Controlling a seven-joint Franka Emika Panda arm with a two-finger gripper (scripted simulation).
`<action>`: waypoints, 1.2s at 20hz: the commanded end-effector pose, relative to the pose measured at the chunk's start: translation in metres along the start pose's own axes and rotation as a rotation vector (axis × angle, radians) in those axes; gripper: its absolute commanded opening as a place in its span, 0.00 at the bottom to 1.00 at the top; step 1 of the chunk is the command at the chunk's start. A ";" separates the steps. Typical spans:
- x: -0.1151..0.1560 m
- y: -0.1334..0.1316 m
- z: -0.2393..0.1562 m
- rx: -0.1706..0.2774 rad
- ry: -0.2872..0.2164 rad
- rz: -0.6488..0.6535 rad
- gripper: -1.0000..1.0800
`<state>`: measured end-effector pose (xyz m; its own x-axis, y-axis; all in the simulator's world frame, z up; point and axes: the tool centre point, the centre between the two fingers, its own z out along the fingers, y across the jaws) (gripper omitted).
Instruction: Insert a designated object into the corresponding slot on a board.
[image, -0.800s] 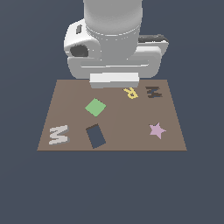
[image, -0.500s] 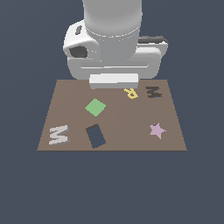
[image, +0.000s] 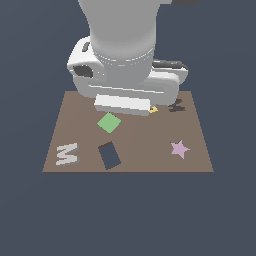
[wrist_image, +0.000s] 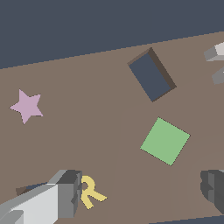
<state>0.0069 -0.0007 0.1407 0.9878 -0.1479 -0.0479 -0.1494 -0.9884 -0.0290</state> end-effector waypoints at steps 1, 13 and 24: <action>0.010 0.003 0.004 0.000 0.003 0.058 0.96; 0.077 0.046 0.036 0.000 0.026 0.512 0.96; 0.117 0.112 0.063 0.002 0.048 0.941 0.96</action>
<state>0.1003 -0.1175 0.0719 0.5083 -0.8611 -0.0143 -0.8612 -0.5083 -0.0006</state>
